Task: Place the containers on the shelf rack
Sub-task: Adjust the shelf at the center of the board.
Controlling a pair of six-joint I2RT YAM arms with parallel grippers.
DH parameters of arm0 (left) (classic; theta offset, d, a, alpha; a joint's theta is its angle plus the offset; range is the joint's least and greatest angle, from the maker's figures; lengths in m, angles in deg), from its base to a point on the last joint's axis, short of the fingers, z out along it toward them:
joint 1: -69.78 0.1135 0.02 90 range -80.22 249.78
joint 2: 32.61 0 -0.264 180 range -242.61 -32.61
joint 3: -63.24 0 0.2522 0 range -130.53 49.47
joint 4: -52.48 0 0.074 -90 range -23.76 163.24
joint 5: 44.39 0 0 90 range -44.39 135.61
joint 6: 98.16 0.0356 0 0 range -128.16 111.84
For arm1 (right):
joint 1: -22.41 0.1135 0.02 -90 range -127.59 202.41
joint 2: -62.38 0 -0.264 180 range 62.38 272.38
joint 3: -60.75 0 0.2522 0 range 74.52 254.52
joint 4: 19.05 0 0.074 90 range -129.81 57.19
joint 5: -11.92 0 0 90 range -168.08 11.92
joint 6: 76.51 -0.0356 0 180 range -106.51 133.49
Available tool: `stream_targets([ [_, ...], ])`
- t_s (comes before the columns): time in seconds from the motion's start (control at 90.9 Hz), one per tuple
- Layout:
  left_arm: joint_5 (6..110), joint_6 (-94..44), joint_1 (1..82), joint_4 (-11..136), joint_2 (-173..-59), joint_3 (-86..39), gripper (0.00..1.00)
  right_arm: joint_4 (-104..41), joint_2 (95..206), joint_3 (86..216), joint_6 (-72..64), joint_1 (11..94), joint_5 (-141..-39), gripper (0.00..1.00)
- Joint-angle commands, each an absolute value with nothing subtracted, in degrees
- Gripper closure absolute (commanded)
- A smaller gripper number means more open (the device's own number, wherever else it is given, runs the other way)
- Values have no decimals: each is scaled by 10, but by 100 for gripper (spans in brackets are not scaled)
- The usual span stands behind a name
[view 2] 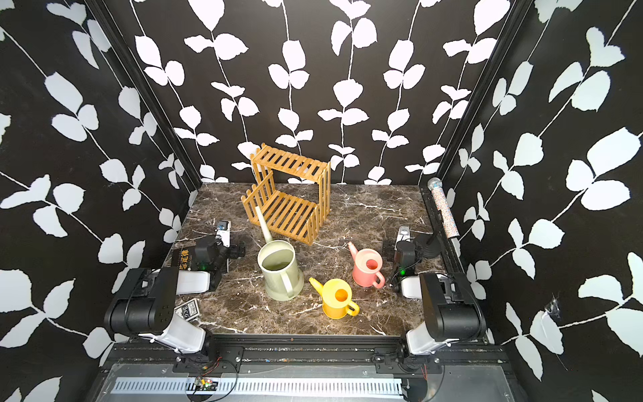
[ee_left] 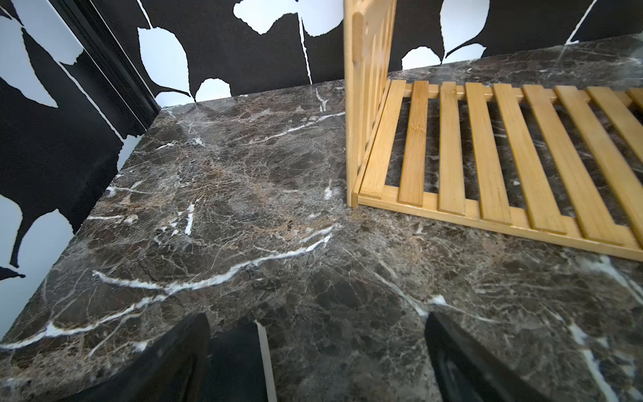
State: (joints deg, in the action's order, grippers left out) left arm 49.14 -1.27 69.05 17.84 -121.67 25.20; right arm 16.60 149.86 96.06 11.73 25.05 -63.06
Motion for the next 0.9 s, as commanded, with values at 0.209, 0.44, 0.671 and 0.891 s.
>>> stream_targets([
  [0.209,486,-12,687,148,-1221,261,2,178,1497,963,113,251,-623,2],
  [0.44,485,-12,687,135,-1225,262,1,178,1497,962,112,251,-623,1],
  [0.671,482,-12,685,164,-1213,258,1,180,1495,961,113,251,-623,2],
  [0.891,496,0,685,372,-1180,156,2,16,1422,1020,102,251,-596,1],
])
